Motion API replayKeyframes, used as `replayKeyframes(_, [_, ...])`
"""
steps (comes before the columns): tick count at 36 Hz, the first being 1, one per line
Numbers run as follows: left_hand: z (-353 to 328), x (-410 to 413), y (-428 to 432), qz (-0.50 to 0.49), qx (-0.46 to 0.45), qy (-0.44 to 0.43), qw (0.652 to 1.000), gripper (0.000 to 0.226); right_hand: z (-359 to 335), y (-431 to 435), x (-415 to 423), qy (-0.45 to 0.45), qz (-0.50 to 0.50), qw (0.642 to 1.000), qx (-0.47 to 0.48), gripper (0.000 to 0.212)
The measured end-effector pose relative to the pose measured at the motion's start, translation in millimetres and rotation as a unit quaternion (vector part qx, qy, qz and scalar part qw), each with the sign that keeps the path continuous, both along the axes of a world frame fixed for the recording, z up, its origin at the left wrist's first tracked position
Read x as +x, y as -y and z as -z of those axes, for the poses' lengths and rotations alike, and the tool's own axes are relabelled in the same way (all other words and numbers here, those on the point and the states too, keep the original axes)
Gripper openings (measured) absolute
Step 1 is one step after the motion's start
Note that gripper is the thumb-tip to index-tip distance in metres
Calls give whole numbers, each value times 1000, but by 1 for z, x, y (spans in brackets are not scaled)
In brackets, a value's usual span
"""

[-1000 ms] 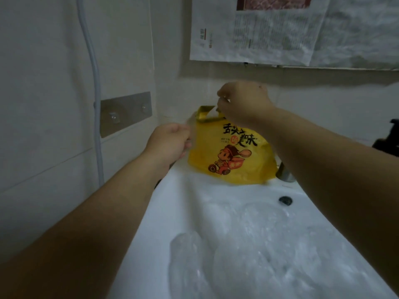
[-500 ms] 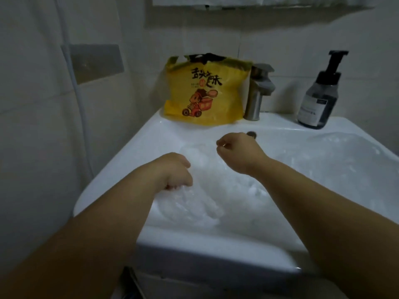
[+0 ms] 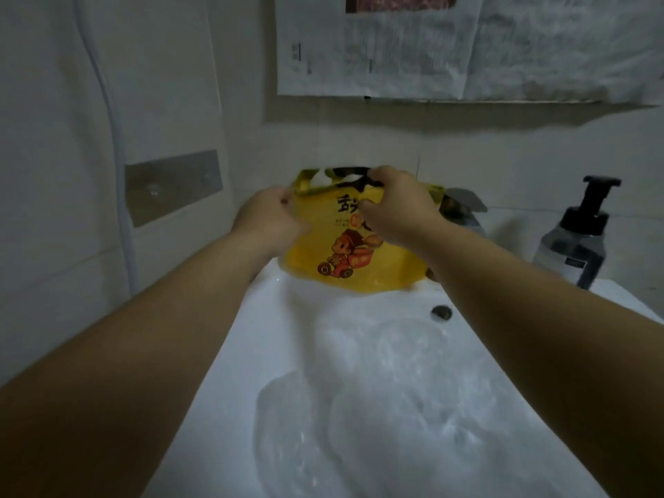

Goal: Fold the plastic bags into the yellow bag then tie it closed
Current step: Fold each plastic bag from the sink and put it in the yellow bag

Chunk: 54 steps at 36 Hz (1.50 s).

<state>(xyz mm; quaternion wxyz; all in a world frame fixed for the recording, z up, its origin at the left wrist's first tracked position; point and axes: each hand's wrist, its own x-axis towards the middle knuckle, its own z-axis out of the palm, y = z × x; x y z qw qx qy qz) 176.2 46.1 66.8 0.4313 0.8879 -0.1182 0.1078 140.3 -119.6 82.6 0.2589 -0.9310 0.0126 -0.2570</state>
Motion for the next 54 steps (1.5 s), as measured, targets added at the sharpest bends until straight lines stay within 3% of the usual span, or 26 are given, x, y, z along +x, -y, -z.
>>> replayKeyframes(4, [-19, 27, 14, 26, 50, -1, 998, 66, -17, 6, 29, -28, 31, 997, -66, 76])
replayKeyframes(8, [-24, 49, 29, 68, 170, -9, 983, 82, -29, 3, 47, -79, 32, 981, -176, 92])
replayKeyframes(15, [-29, 77, 38, 119, 279, 34, 952, 67, -33, 3, 71, -179, -36, 962, -204, 40])
replayKeyframes(18, [-33, 82, 37, 141, 346, 12, 927, 58, -30, 6, 76, -221, -22, 950, -220, 33])
replayKeyframes(22, [-34, 86, 39, 133, 430, 6, 893, 17, -29, 8, 78, -263, 6, 938, -225, 30])
replayKeyframes(25, [-32, 89, 45, 114, 476, 11, 872, 20, -27, 11, 81, -235, 6, 955, -179, 21])
replayKeyframes(27, [-34, 91, 48, 105, 461, 9, 881, 16, -28, 15, 82, -198, 5, 965, -169, 20])
replayKeyframes(30, [-35, 97, 43, 98, 389, 7, 916, 30, -31, 19, 81, -129, 1, 977, -172, 13])
replayKeyframes(32, [-35, 102, 40, 61, 329, 40, 942, 29, -32, 21, 80, -90, -4, 984, -154, 11])
replayKeyframes(34, [-35, 100, 39, -5, 269, 96, 958, 31, -32, 22, 78, -64, 2, 987, -146, 22])
replayKeyframes(36, [-35, 91, 37, -35, 218, 134, 966, 42, -32, 21, 73, -54, 17, 988, -146, 38])
replayKeyframes(39, [-31, 77, 34, -4, 200, 123, 972, 56, -29, 20, 62, -60, 30, 987, -144, 51])
replayKeyframes(43, [-22, 49, 25, 18, 171, 113, 979, 55, -21, 13, 40, -59, 27, 985, -159, 50])
replayKeyframes(47, [-8, 21, 16, 27, 162, 85, 983, 56, -14, 7, 14, -39, 33, 988, -147, 63])
replayKeyframes(51, [6, -11, 9, 25, 125, 81, 988, 50, -7, 7, -21, -21, 19, 993, -119, 55])
replayKeyframes(54, [15, -36, 12, 57, 53, 37, 996, 33, 5, 5, -46, -26, 13, 995, -96, 42])
